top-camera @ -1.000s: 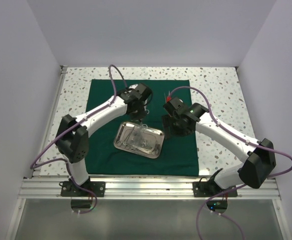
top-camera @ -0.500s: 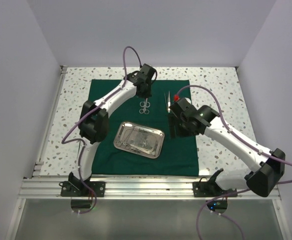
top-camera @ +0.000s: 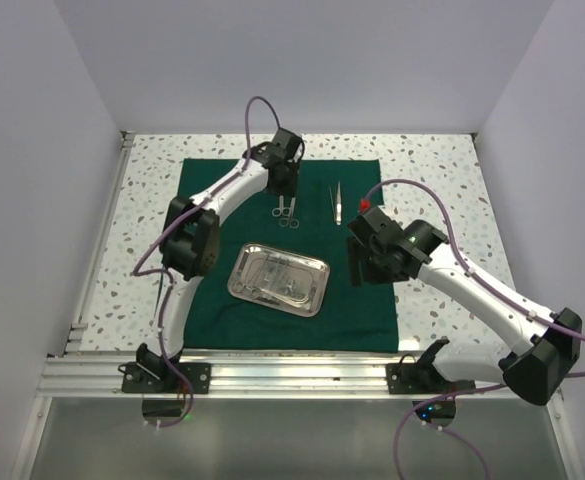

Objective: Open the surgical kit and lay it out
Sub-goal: Place the medical item in the surgical kit, then pick up the medical item from the container.

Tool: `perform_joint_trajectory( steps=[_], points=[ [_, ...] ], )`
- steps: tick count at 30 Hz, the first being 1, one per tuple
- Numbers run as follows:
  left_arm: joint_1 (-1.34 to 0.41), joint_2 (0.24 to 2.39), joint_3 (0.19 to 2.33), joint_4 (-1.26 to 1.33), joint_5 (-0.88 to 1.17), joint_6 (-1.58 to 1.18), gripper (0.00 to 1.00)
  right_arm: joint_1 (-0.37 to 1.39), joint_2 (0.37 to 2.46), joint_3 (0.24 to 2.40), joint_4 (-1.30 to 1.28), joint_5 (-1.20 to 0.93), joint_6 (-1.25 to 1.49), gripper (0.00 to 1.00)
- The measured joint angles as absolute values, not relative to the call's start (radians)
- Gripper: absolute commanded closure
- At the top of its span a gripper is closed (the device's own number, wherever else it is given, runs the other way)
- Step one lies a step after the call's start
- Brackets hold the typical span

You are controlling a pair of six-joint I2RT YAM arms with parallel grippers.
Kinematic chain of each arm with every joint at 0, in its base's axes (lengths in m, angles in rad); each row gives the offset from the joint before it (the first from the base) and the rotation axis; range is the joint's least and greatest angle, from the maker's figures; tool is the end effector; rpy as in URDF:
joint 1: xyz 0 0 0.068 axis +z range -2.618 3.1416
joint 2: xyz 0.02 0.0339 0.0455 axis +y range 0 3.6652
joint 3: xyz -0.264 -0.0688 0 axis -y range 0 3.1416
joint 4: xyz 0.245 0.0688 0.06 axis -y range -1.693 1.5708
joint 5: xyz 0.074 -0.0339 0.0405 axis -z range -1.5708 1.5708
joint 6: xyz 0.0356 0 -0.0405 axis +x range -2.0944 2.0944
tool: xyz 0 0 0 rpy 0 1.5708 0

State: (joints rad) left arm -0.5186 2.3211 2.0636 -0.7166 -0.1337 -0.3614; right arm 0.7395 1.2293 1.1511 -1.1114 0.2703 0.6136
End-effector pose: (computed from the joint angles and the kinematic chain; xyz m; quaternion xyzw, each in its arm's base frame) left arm 0.4484 -0.2505 0.2118 0.0553 0.9523 -0.0672 0.2925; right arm 0.1695 0.1418 0.3024 -0.0357 0.9726 0.0144 0.2292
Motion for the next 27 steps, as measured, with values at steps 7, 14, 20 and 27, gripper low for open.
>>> perform_joint_trajectory(
  steps=[7,14,20,27],
  points=[
    [-0.524,2.012,1.710,-0.689,-0.137,-0.267,0.62,0.739,1.339,1.159,-1.071,0.244,0.609,0.26],
    [-0.524,1.782,1.419,-0.657,-0.122,-0.195,0.67,0.739,1.409,1.190,-1.023,0.208,0.604,0.27],
    [-0.529,1.776,1.314,-0.646,-0.085,-0.191,0.69,0.739,1.414,1.196,-1.008,0.187,0.606,0.27],
    [-0.568,1.778,1.287,-0.610,-0.051,-0.191,0.69,0.739,1.402,1.182,-1.005,0.183,0.619,0.27]
  ],
)
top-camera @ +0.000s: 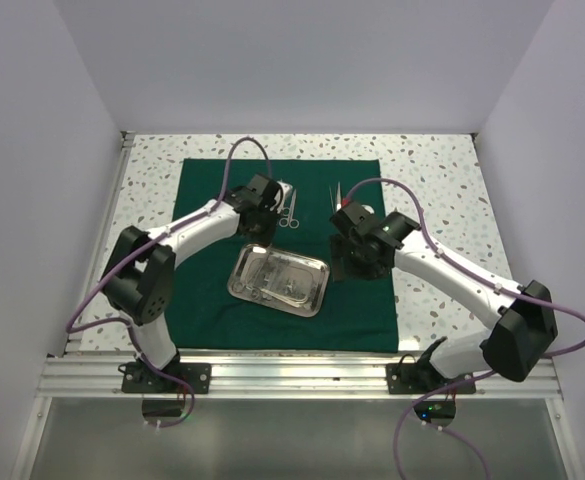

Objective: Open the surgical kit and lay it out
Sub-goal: Pick up the medical item from the container.

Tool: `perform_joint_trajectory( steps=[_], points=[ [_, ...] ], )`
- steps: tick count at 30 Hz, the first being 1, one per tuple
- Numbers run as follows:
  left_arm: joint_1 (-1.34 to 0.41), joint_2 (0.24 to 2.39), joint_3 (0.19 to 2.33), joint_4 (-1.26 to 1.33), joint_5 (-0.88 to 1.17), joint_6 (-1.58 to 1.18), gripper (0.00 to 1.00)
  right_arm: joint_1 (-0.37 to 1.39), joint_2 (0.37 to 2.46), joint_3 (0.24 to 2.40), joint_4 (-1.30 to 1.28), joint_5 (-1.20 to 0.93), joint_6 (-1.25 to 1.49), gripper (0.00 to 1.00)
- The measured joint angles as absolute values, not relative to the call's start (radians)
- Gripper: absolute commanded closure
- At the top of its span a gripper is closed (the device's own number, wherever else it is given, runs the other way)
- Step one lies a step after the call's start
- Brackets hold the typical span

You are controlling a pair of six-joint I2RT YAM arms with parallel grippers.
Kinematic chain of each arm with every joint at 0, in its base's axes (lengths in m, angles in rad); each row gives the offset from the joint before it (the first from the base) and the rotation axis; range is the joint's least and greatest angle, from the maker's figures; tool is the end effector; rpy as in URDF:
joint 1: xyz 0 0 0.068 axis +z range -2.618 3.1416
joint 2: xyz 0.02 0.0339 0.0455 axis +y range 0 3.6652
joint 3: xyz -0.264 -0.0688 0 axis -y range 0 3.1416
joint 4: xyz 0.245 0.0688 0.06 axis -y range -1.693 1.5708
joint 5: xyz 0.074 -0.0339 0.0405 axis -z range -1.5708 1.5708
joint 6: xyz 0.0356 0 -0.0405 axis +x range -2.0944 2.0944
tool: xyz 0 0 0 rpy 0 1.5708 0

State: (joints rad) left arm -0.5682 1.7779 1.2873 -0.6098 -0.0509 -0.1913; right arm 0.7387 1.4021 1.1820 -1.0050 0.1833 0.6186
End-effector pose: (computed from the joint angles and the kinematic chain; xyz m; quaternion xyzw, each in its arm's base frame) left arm 0.3114 -0.1967 0.2117 0.1763 0.9561 -0.0634 0.2255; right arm 0.2001 0.1735 0.2763 -0.0432 0.9801 0.0373 0.1899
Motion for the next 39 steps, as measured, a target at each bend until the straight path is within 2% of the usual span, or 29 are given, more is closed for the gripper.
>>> perform_joint_trajectory(
  steps=[22,25,31,39],
  points=[
    [-0.610,1.904,1.266,-0.554,-0.058,-0.227,0.74,0.739,1.280,1.125,-1.046,0.191,0.672,0.27],
    [-0.610,1.906,1.264,-0.538,-0.064,-0.229,0.78,0.739,1.280,1.125,-1.053,0.192,0.673,0.27],
    [-0.610,1.891,1.224,-0.485,-0.093,-0.247,1.00,0.739,1.280,1.125,-1.063,0.192,0.673,0.27],
    [-0.611,1.869,1.201,-0.464,-0.099,-0.251,1.00,0.739,1.280,1.125,-1.062,0.193,0.673,0.27]
  ],
)
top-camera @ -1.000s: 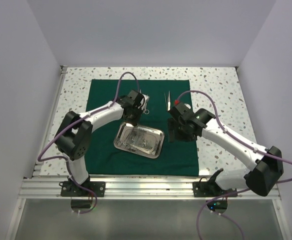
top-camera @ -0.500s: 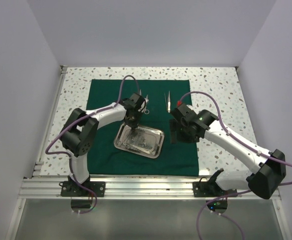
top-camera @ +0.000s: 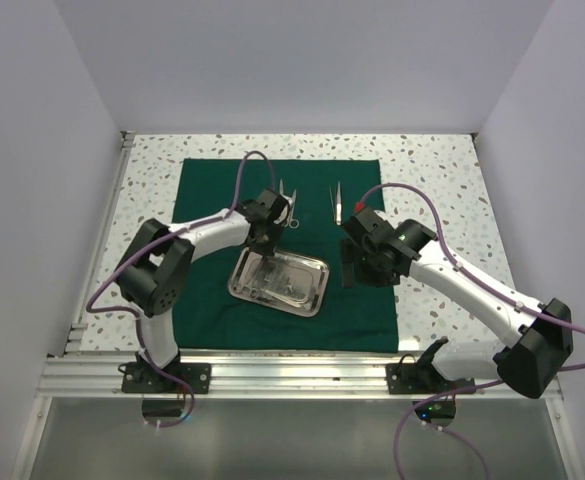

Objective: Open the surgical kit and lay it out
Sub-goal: Pick up the medical item from the container, then place the medical item in the surgical kit.

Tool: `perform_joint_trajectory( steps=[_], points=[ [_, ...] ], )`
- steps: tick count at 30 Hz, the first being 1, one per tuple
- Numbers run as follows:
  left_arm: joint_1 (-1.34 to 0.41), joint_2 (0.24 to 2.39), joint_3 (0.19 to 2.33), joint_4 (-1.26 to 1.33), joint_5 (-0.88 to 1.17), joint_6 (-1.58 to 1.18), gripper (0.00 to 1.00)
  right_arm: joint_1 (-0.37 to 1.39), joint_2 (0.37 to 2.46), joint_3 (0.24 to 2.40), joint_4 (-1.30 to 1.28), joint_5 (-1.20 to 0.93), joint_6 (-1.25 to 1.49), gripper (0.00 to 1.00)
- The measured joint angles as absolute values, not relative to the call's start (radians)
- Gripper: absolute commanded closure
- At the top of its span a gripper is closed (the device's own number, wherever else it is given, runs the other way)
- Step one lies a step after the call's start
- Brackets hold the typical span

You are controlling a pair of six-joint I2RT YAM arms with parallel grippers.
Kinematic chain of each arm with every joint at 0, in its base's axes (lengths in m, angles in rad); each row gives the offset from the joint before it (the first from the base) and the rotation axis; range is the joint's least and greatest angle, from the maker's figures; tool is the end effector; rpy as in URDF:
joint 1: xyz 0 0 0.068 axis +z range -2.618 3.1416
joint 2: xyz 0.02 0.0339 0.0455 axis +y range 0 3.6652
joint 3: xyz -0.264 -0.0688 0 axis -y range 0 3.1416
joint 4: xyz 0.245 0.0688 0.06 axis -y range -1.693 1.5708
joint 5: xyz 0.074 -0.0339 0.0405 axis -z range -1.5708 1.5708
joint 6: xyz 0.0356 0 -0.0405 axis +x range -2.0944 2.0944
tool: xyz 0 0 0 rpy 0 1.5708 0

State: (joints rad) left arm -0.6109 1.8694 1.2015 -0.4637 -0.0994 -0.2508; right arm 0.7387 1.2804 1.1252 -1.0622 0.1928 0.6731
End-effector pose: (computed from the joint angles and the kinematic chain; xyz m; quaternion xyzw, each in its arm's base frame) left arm 0.3081 -0.2115 0.1621 0.1639 0.9610 -0.0468 0.2179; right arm 0.1772 0.1521 0.2856 -0.0152 0.9799 0.0414 0.1946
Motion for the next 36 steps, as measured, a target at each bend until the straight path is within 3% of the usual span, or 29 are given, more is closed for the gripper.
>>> perform_joint_trajectory(
  steps=[8,18,32,33,34,36],
  points=[
    [-0.611,1.869,1.373,-0.685,-0.188,-0.250,1.00,0.739,1.282,1.125,-1.060,0.193,0.673,0.27],
    [-0.601,1.872,1.645,-0.772,-0.281,-0.252,1.00,0.739,1.298,1.125,-1.055,0.200,0.661,0.27],
    [-0.544,2.376,2.236,-0.764,-0.305,-0.366,1.00,0.739,1.315,1.125,-1.058,0.198,0.654,0.27],
    [-0.541,2.389,2.236,-0.753,-0.303,-0.381,0.97,0.739,1.315,1.125,-1.061,0.199,0.654,0.27],
    [-0.537,2.399,2.236,-0.747,-0.300,-0.392,0.81,0.739,1.314,1.125,-1.063,0.199,0.654,0.27],
    [-0.529,2.410,2.236,-0.733,-0.292,-0.410,0.65,0.739,1.311,1.125,-1.067,0.199,0.655,0.27]
  ],
)
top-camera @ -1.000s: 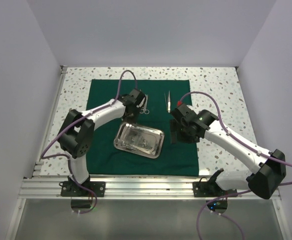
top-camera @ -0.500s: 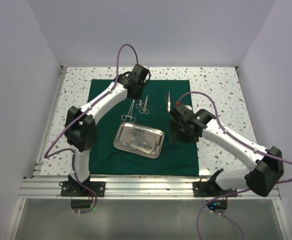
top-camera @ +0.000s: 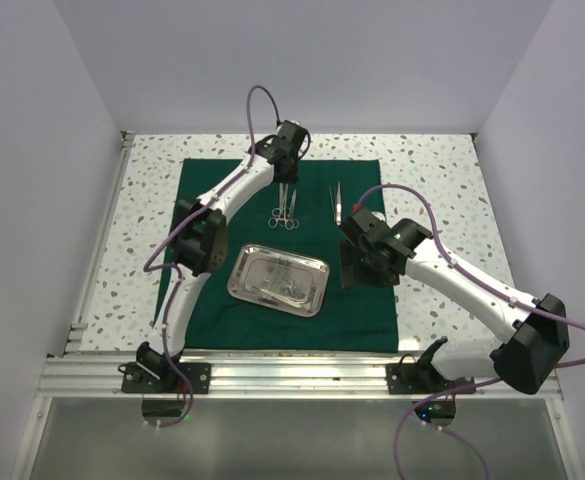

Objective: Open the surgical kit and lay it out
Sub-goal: Place the medical item in the surgical kit, then pick up the medical item from the container.

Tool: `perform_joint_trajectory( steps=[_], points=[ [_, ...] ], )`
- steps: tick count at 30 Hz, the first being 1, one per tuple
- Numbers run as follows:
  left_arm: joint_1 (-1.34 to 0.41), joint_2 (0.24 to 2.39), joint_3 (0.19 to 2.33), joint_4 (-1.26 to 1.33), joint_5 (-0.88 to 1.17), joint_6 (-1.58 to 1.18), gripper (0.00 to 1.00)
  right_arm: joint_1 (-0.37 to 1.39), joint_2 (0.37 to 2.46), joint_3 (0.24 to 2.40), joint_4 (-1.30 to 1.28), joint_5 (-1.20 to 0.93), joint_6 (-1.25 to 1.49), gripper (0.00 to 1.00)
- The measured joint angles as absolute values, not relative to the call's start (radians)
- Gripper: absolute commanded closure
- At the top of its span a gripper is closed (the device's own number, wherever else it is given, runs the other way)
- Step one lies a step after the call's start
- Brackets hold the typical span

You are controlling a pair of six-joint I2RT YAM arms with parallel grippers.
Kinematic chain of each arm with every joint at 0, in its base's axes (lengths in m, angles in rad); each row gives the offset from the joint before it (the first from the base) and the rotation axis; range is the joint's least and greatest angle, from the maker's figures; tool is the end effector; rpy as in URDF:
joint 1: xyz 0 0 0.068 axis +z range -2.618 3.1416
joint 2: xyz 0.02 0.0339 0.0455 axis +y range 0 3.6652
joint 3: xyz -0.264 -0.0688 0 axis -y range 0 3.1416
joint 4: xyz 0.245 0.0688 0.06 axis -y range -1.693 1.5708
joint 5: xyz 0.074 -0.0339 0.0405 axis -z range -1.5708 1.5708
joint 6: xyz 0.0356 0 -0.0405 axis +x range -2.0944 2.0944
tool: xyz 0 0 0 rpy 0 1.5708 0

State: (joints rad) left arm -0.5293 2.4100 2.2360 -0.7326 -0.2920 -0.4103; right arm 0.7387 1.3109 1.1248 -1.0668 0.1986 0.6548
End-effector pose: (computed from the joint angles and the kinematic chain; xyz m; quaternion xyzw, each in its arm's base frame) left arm 0.4668 -0.2612 0.2214 0.0083 0.9365 -0.0234 0.3499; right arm 0.1807 0.1551 0.2788 -0.0255 0.9823 0.0260 0.1836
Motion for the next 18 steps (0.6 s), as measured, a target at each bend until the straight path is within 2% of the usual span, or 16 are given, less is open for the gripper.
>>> perform_joint_trajectory(
  steps=[1,2,5,10,18],
  points=[
    [-0.524,2.413,2.236,-0.720,-0.288,-0.427,0.54,0.739,1.308,1.122,-1.068,0.198,0.654,0.27],
    [-0.522,2.413,2.236,-0.712,-0.282,-0.432,0.49,0.739,1.306,1.122,-1.071,0.199,0.654,0.27],
    [-0.515,2.411,2.236,-0.688,-0.273,-0.445,0.42,0.739,1.305,1.122,-1.075,0.198,0.652,0.27],
    [-0.513,2.317,2.101,-0.672,-0.265,-0.434,0.43,0.739,1.349,1.136,-1.071,0.192,0.632,0.26],
    [-0.513,1.832,1.576,-0.648,-0.276,-0.429,0.44,0.778,1.526,1.299,-0.962,0.055,0.511,0.23]
  ],
)
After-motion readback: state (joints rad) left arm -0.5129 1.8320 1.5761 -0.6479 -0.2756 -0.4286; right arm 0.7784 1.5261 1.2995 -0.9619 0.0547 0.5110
